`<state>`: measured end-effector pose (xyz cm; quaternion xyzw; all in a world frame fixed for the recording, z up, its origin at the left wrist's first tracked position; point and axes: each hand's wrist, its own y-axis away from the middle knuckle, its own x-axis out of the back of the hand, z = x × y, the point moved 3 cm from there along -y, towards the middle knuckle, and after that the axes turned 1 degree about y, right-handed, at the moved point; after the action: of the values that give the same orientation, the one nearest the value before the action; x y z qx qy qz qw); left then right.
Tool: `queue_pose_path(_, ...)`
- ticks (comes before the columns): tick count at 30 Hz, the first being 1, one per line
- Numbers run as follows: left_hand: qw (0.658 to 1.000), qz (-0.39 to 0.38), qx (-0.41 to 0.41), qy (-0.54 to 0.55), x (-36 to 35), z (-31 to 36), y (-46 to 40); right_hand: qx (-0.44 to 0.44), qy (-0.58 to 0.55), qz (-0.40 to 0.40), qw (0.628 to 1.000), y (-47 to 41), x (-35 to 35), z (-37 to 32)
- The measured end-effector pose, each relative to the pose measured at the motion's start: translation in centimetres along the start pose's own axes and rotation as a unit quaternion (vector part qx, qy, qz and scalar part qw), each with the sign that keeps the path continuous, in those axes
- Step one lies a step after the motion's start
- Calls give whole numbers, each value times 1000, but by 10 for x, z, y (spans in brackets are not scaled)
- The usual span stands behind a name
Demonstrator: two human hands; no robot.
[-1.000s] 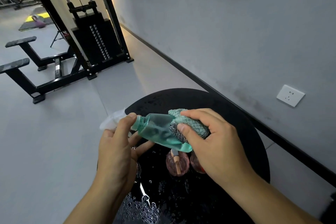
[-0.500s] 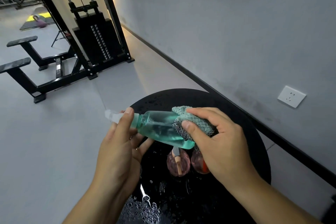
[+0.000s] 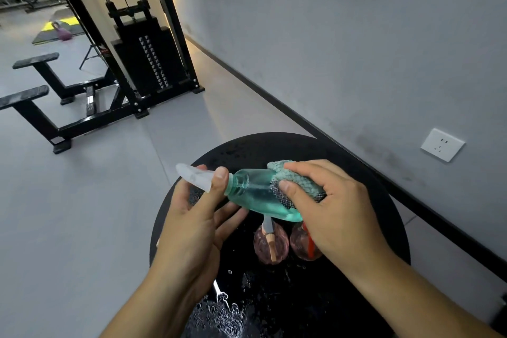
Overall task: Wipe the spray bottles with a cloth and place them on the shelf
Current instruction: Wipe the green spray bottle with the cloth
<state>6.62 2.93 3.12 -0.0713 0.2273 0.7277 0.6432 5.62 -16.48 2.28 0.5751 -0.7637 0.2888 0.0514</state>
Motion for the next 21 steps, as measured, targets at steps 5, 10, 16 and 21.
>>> queue_pose_path(5, 999, -30, 11, -15, -5, -8, 1, 41, 49, -33, 997, 1, -11, -12)
queue_pose_path(10, 999, -29, 6, -14, -2, -6, 0, -5, 43, -17, 999, -6, 0, -4)
queue_pose_path(16, 999, -42, -6, -30, 0, -6, 0, 22, 36, -62, 997, -1, -8, -15)
queue_pose_path(21, 999, -19, -28, -12, 2, -2, -1, -5, 18, -49, 999, -9, 5, -5)
